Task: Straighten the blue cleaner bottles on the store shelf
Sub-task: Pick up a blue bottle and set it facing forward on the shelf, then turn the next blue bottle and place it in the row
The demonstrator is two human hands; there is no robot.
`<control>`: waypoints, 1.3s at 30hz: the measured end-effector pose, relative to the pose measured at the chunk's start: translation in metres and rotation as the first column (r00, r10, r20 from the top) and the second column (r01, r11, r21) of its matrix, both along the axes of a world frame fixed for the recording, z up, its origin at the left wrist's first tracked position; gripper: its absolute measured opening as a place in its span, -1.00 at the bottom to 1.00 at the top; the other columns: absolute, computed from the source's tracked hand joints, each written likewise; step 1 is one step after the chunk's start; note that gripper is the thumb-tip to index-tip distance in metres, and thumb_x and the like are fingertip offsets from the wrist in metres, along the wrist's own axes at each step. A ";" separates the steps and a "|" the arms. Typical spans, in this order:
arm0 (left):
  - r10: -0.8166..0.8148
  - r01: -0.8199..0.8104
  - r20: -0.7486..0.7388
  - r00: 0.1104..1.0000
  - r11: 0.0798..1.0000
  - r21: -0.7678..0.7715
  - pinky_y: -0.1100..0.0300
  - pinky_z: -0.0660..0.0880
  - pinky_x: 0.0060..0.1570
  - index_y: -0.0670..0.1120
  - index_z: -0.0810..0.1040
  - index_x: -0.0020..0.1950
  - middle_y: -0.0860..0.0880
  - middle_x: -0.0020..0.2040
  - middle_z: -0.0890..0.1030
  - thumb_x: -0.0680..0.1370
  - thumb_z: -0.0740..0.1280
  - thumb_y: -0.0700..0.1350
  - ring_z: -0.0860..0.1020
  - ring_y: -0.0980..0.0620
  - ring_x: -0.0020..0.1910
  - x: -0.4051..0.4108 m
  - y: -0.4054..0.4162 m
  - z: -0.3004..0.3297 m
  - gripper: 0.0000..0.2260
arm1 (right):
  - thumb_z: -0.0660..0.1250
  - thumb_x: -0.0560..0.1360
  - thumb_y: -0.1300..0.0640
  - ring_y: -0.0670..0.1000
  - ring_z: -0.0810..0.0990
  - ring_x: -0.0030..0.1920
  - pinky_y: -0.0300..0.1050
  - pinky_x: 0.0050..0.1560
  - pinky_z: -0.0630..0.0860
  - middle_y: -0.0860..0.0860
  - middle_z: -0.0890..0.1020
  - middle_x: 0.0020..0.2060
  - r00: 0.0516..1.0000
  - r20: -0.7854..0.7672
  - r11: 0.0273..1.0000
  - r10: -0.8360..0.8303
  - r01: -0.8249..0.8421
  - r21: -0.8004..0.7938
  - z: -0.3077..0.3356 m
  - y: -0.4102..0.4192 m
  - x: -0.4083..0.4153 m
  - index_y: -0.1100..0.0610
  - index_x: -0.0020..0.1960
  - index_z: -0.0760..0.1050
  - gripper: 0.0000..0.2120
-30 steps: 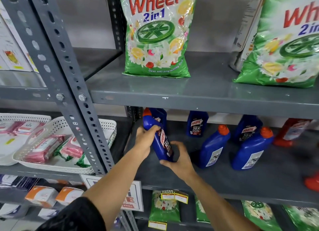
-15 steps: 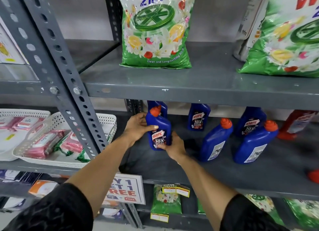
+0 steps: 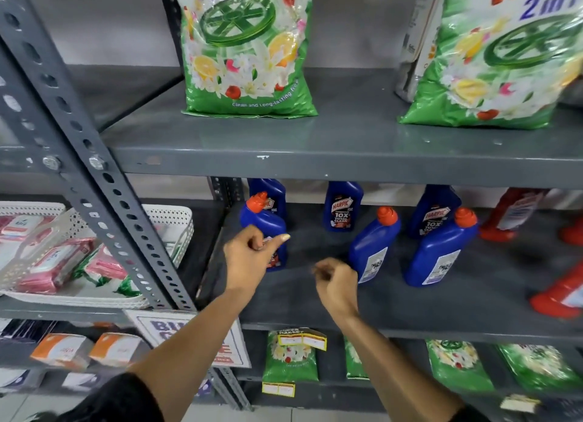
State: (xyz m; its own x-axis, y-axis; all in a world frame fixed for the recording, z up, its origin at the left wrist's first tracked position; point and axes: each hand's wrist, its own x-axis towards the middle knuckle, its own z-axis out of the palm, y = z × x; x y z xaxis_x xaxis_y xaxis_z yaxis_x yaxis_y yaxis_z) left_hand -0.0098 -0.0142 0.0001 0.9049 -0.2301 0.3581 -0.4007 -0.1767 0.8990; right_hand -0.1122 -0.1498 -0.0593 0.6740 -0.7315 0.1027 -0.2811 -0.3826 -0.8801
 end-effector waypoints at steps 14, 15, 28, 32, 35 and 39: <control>-0.481 0.510 -0.169 0.860 0.804 0.304 0.49 0.42 -0.05 -0.07 0.51 0.26 0.01 0.13 0.64 0.40 0.50 0.01 0.56 0.13 0.04 -0.053 -0.139 -0.006 -0.53 | 0.50 0.34 0.23 0.00 0.62 -0.01 -0.34 -0.12 0.47 -0.01 0.65 -0.05 1.000 -0.013 0.987 0.000 0.002 0.159 -0.007 -0.111 -0.061 0.14 0.13 0.46 -0.60; -0.485 0.520 -0.187 0.854 0.803 0.292 0.38 0.47 0.06 -0.06 0.51 0.27 0.00 0.14 0.65 0.41 0.49 0.02 0.58 0.12 0.06 -0.052 -0.142 -0.007 -0.54 | 0.50 0.35 0.21 -0.01 0.62 0.05 -0.28 -0.02 0.51 0.00 0.65 0.03 0.996 -0.001 0.969 0.086 -0.084 0.231 -0.010 -0.119 -0.062 0.11 0.17 0.45 -0.56; -0.392 0.350 -0.595 0.701 0.917 -0.192 0.01 0.59 0.04 -0.01 0.34 0.17 -0.04 0.02 0.64 0.35 0.51 0.13 0.65 -0.02 0.00 -0.061 -0.145 0.007 -0.46 | 0.61 0.15 0.08 0.07 0.52 -0.15 -0.02 -0.23 0.45 0.00 0.53 -0.13 0.961 0.169 0.930 -0.217 0.256 -0.264 0.015 -0.069 -0.055 0.08 -0.09 0.45 -0.55; -0.353 0.222 -0.629 0.693 0.934 -0.280 0.11 0.55 -0.04 -0.06 0.38 0.19 -0.10 0.02 0.63 0.49 0.38 -0.06 0.62 -0.04 -0.03 -0.055 -0.144 0.010 -0.67 | 0.61 0.16 -0.01 -0.01 0.54 -0.05 -0.11 -0.11 0.53 -0.03 0.49 0.00 0.992 0.118 0.966 -0.039 0.068 -0.251 0.014 -0.072 -0.059 -0.01 0.06 0.43 -0.44; -0.437 0.205 -0.640 0.632 0.891 -0.406 0.01 0.56 0.04 -0.06 0.46 0.17 -0.11 0.03 0.65 0.48 0.36 -0.16 0.62 -0.10 0.03 -0.048 -0.139 0.009 -0.72 | 0.65 0.06 -0.09 -0.05 0.51 0.16 -0.10 0.15 0.52 -0.04 0.44 0.19 0.988 0.066 0.983 0.141 -0.147 0.112 0.016 -0.082 -0.054 -0.11 0.29 0.30 -0.10; -0.562 0.280 -0.573 0.596 0.815 -0.508 0.04 0.58 -0.07 -0.14 0.52 0.12 -0.11 -0.10 0.68 0.42 0.32 -0.34 0.63 -0.11 -0.07 -0.040 -0.132 0.018 -0.70 | 0.62 0.18 0.19 -0.04 0.59 0.12 -0.16 0.09 0.53 -0.04 0.61 0.11 0.956 0.086 0.865 0.282 -0.292 0.409 0.029 -0.099 -0.051 0.03 0.25 0.38 -0.28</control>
State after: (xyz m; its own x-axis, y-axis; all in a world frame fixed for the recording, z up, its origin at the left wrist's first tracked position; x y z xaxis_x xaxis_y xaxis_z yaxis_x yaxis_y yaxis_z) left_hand -0.0498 -0.1463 0.0180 0.7446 -0.6452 -0.1710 0.3878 0.2096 0.8976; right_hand -0.1628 -0.2484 -0.0305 0.8618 -0.4853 -0.1479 -0.1928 -0.0437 -0.9803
